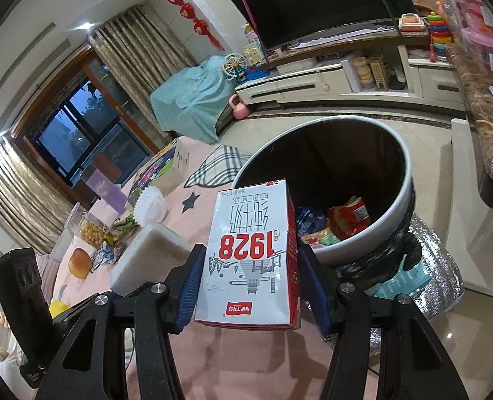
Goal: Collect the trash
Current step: 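Carry the foam block and milk carton over the black bin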
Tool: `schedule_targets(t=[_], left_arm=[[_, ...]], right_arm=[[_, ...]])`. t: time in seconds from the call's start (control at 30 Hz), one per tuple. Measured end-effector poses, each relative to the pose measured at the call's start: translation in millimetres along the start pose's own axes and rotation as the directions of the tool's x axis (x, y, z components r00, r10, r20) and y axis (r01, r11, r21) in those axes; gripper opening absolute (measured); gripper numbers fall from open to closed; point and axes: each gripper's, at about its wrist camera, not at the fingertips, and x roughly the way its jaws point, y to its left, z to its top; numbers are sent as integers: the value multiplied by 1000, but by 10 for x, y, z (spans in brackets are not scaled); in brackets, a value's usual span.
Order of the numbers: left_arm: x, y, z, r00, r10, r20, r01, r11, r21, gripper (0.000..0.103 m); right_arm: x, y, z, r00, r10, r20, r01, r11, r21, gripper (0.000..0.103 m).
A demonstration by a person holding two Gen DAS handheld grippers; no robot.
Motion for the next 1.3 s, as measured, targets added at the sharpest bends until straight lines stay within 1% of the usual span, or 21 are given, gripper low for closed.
schedule_targets(t=[0.4, 0.73, 1.03, 1.3], left_arm=[[135, -227, 213, 1000, -1, -1, 1, 999, 52, 31], [354, -372, 412, 1000, -1, -17, 3, 996, 86, 31], [580, -545, 572, 999, -1, -40, 6, 992, 127, 31], [762, -583, 664, 998, 4, -64, 5, 991, 134, 31]], right_arm=[[-1, -190, 211, 1000, -25, 18, 25, 1000, 10, 57], [57, -373, 414, 998, -51, 27, 50, 999, 15, 57], [150, -523, 529, 998, -67, 20, 66, 997, 36, 57], [268, -618, 579, 997, -75, -3, 75, 996, 49, 57]])
